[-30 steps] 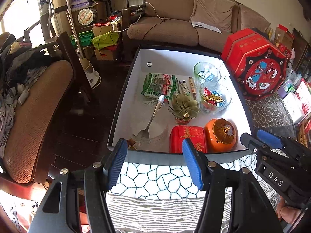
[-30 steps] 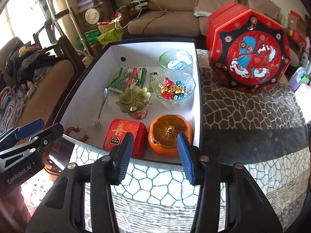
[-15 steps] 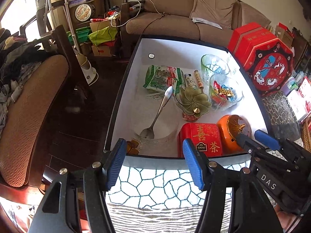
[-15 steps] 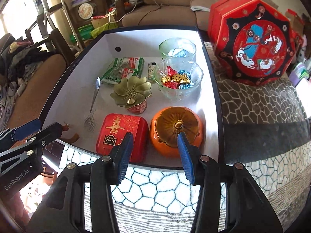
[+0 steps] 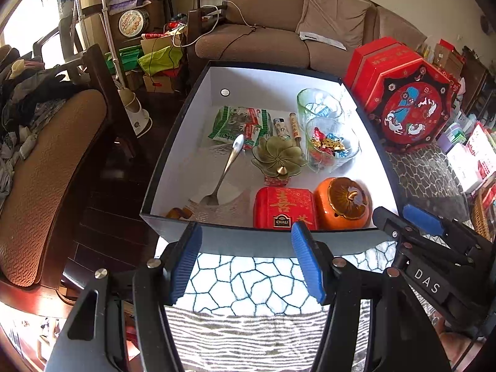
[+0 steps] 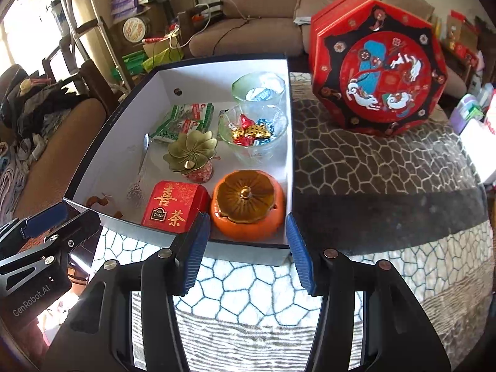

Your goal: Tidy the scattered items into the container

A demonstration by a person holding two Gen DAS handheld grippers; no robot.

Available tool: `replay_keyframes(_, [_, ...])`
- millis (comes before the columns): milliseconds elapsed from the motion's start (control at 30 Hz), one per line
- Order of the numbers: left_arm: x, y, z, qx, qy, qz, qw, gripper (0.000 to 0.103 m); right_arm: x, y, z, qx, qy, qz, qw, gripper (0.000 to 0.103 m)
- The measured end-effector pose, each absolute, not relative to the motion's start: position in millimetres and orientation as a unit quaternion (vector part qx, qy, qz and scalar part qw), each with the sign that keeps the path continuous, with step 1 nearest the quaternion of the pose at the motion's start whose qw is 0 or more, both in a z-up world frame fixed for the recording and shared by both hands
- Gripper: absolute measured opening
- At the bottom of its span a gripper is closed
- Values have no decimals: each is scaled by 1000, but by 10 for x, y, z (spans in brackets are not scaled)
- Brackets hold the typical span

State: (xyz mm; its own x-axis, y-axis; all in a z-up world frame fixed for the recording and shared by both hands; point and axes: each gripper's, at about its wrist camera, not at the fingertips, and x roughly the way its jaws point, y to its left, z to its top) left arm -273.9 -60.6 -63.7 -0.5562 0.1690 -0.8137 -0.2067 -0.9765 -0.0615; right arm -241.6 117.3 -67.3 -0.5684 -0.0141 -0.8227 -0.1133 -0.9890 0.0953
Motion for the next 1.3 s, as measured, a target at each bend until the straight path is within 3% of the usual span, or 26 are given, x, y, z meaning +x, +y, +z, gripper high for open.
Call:
replay_keyframes(67, [-2663, -516, -610, -457, 17, 883, 108, 62, -2337, 1338, -627, -460, 74, 884, 35, 54])
replay_keyframes(167, [-2529, -343, -558, -444, 19, 890, 102, 86, -2197, 1598, -572, -452, 82, 887, 46, 83])
replay_keyframes(200, [-2481, -276, -539, -439, 23, 892, 103, 97, -2148, 1686, -553, -448, 83, 889, 51, 98])
replay_keyframes(233, [-2437, -208, -525, -438, 25, 892, 106, 103, -2100, 1775, -537, -446, 85, 890, 55, 103])
replay_keyframes(767, [-1975, 319, -407, -431, 38, 899, 64, 103, -1527, 2627, -460, -447, 101, 885, 85, 103])
replay_keyframes(1300, [-1521, 1395, -650, -419, 48, 900, 105, 103, -1131, 3627, -670, -446, 107, 881, 118, 103])
